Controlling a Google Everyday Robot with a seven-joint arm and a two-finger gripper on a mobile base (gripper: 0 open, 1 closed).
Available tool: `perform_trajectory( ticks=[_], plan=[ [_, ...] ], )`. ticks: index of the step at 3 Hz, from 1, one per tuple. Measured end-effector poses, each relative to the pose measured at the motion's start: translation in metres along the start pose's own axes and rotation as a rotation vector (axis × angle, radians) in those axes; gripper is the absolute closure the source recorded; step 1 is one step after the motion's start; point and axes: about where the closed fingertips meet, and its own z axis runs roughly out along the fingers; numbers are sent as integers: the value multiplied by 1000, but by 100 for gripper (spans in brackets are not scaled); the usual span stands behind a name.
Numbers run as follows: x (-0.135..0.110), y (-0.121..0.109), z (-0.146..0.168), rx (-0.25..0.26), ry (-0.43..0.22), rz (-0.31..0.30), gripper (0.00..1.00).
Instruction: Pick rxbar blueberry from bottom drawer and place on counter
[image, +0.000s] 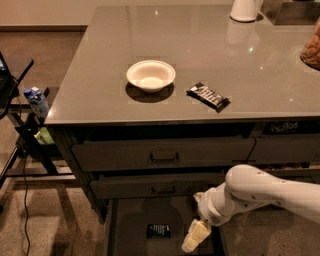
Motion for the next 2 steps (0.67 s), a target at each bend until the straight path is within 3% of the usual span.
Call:
perform_trajectory(
  ticks=[1,2],
  plan=[
    [5,2,41,-32,-19,-16,0],
    [5,2,41,-33,-19,-16,0]
  ],
)
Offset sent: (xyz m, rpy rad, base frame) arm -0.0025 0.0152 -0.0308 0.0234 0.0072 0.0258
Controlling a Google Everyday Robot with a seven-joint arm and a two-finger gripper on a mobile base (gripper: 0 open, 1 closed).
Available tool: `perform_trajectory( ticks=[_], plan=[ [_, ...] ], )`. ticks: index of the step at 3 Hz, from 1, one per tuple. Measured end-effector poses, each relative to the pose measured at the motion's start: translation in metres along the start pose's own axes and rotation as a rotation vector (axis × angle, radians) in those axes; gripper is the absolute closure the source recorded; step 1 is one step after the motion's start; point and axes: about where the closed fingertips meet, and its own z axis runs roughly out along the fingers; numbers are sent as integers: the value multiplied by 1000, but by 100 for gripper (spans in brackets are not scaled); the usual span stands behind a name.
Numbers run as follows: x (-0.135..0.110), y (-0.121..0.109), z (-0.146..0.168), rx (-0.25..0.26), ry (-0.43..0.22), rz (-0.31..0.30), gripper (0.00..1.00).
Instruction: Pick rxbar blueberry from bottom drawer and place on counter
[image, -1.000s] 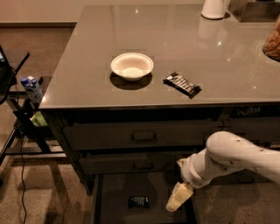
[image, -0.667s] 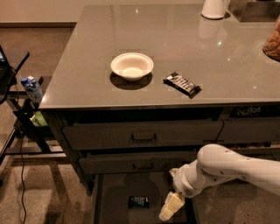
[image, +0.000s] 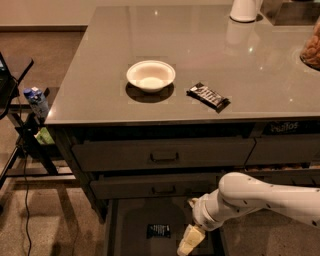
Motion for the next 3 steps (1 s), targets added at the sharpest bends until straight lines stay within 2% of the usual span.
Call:
perform_trajectory(
  ticks=[1,3],
  plan=[
    [14,6,26,-44,-30,31,0],
    [51,1,108,-124,-123,76,0]
  ],
)
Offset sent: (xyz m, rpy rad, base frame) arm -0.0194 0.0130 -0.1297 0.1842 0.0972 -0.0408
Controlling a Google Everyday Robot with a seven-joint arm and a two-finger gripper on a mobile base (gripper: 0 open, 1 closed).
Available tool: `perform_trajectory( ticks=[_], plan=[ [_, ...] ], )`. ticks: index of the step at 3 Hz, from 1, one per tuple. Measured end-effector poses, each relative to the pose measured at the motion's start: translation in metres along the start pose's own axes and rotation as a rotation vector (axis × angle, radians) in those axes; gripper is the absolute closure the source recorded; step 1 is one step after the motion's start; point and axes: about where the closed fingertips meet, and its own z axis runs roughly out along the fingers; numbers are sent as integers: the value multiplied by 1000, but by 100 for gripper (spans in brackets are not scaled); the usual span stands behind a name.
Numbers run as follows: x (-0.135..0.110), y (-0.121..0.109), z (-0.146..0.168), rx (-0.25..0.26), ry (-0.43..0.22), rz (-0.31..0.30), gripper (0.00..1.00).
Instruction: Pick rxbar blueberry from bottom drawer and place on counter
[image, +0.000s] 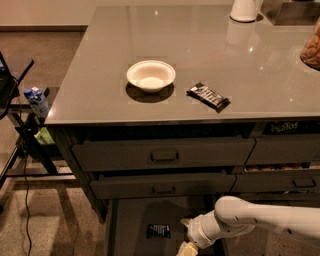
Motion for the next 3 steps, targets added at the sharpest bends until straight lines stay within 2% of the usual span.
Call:
perform_trajectory(
  ticks=[1,2,3],
  plan=[
    [0,0,0,0,0,0,0],
    [5,-5,25,-9,-7,-6,0],
    [8,-29,60,8,-31,-23,0]
  ],
)
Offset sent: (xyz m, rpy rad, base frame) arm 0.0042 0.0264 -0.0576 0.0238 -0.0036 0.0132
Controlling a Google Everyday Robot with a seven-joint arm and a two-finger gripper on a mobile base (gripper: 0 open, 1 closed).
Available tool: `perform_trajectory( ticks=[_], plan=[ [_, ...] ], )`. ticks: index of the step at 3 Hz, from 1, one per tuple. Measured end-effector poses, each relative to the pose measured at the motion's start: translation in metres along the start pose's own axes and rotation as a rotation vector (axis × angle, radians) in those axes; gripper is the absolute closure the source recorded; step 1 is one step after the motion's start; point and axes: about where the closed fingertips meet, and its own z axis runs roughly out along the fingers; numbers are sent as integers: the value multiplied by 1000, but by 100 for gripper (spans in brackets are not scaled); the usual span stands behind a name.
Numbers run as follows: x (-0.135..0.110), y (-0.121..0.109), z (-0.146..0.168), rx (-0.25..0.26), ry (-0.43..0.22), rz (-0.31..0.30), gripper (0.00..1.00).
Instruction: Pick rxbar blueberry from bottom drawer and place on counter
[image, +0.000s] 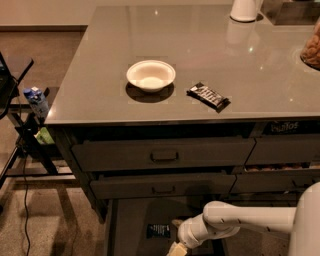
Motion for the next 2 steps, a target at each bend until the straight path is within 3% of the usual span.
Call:
perform_trajectory(
  ticks=[1,2],
  plan=[
    [14,-42,44,15,-51,18,0],
    [14,-45,46,18,-56,22,0]
  ],
)
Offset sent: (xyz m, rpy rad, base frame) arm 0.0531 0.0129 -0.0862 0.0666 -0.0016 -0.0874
